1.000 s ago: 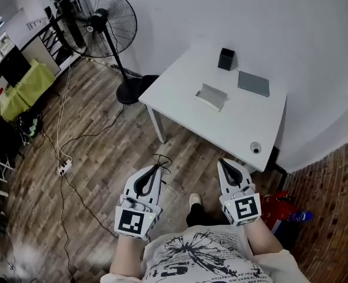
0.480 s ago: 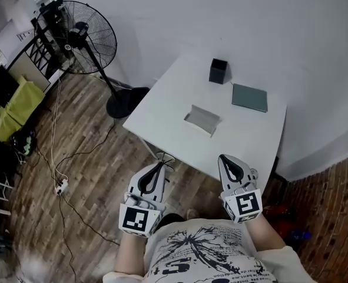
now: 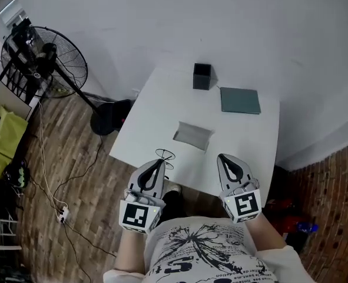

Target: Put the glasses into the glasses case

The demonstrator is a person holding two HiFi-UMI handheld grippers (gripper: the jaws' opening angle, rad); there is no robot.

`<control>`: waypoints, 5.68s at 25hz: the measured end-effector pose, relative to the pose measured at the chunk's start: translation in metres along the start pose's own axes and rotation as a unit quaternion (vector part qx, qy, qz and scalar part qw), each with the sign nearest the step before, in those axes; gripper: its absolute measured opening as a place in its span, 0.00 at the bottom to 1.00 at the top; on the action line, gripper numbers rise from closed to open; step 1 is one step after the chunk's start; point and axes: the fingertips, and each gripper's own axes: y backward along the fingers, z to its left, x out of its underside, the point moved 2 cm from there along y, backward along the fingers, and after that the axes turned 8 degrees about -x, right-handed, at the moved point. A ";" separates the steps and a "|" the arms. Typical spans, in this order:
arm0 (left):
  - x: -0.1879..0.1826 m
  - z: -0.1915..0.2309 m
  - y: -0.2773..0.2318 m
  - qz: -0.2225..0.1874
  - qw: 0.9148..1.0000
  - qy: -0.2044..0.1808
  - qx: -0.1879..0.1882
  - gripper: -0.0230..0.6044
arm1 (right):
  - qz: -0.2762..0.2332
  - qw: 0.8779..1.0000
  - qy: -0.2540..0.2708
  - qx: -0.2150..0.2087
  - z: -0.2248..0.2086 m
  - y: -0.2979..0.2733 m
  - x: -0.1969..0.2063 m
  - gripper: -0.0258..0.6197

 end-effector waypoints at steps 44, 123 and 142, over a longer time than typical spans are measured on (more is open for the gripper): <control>0.230 -0.042 -0.244 0.284 0.713 -0.362 0.529 0.06 | 0.099 0.946 -0.121 0.285 -0.084 -0.103 0.089 0.06; -0.018 0.113 -0.185 -0.037 0.984 -0.022 0.175 0.06 | 0.032 0.984 -0.029 0.171 -0.057 -0.126 -0.009 0.06; 0.000 0.101 -0.190 0.009 0.980 -0.044 0.194 0.06 | 0.033 0.982 -0.025 0.182 -0.057 -0.116 -0.007 0.06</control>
